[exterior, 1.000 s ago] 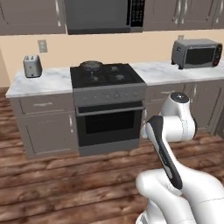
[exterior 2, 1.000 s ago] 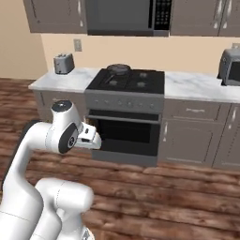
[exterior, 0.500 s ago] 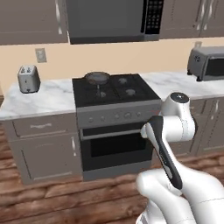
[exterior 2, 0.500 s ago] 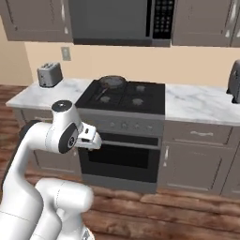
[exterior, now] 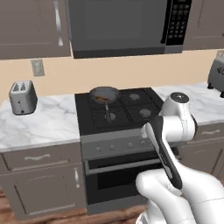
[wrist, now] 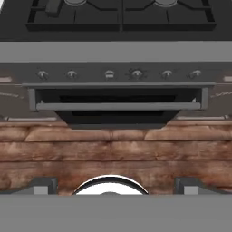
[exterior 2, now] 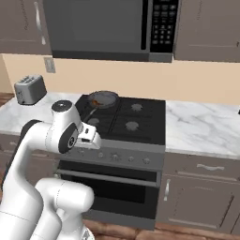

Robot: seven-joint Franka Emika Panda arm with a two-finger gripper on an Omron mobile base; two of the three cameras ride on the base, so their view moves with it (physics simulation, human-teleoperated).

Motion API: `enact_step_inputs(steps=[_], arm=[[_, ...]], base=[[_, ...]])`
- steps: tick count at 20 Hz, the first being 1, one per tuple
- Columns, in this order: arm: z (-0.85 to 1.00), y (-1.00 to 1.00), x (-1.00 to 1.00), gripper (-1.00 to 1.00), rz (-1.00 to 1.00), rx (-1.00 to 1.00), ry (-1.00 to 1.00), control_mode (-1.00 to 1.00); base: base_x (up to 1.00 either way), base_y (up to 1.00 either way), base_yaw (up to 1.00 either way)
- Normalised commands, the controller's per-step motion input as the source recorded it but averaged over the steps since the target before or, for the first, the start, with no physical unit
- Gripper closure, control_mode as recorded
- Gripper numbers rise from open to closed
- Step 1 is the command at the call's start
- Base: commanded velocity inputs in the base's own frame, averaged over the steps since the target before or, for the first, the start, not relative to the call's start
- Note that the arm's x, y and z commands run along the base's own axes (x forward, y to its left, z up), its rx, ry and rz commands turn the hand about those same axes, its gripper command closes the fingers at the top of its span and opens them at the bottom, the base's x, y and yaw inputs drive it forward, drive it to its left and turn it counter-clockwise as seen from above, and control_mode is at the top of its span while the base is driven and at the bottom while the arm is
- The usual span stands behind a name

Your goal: Take the chicken drumsticks from the pan and place one on each plate on the dining counter.

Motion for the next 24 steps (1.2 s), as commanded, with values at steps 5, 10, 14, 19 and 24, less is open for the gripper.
enact_step_inputs(steps=[5,10,14,19,24], arm=[[0.00,0.00,0.00,-1.00,0.00,0.00,0.00,1.00],[0.00,0.00,0.00,-1.00,0.00,0.00,0.00,1.00],[0.00,0.00,0.00,-1.00,0.00,0.00,0.00,1.00],[0.00,0.00,0.00,-1.00,0.00,0.00,0.00,1.00],[0.00,0.00,0.00,-1.00,0.00,0.00,0.00,1.00]], base=[[0.84,0.14,0.02],[0.55,0.17,0.00],[0.35,0.23,0.00],[0.28,0.20,0.00],[0.21,0.18,0.00]])
